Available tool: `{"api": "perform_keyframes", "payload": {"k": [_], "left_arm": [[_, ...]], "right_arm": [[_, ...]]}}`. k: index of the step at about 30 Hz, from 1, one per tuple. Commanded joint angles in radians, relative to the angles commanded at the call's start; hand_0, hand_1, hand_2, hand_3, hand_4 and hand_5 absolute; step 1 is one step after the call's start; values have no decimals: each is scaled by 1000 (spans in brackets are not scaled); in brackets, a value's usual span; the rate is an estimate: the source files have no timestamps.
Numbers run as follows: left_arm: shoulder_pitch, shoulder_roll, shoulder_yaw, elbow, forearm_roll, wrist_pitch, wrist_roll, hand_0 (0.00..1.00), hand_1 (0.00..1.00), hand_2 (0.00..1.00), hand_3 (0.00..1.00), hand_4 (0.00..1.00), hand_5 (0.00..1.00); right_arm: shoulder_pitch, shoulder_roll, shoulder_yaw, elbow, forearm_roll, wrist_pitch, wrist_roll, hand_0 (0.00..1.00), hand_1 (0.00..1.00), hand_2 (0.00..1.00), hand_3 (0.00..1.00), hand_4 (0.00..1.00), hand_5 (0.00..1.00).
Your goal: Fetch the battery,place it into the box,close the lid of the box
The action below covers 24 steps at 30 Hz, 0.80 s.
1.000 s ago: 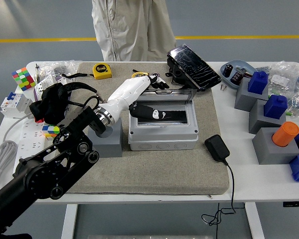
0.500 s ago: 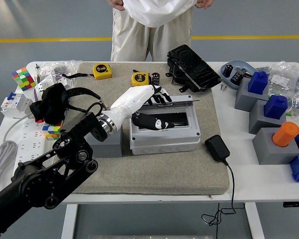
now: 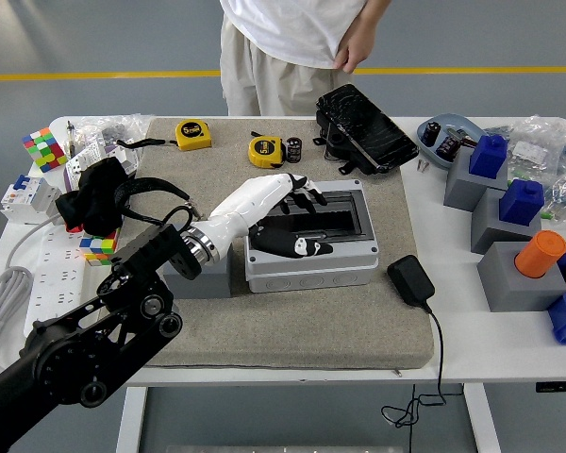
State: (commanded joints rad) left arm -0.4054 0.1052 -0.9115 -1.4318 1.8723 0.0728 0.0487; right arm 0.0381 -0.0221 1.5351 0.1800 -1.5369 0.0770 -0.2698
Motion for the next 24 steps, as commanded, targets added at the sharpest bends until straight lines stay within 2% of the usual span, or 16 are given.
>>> {"api": "perform_keyframes", "payload": {"k": [7, 15, 19, 24], "left_arm": [[99, -24, -156, -3, -96, 77, -111, 451, 638, 642, 681, 998, 413], [198, -43, -317, 22, -233, 115, -195, 454, 637, 642, 660, 998, 399], [233, -44, -360, 30, -312, 124, -253, 454, 637, 642, 660, 998, 399], [262, -28, -367, 45, -406, 124, -325, 446, 627, 630, 643, 998, 383]], "right_arm": [[-3, 2, 6, 0, -8, 1, -1, 640, 665, 674, 605, 990, 595], [-2, 1, 9, 0, -7, 0, 0, 641, 666, 674, 605, 989, 595], [-3, 1, 15, 0, -11, 0, 0, 641, 666, 674, 605, 989, 595], [-1, -1, 15, 0, -10, -1, 1, 639, 666, 674, 605, 990, 595]]}}
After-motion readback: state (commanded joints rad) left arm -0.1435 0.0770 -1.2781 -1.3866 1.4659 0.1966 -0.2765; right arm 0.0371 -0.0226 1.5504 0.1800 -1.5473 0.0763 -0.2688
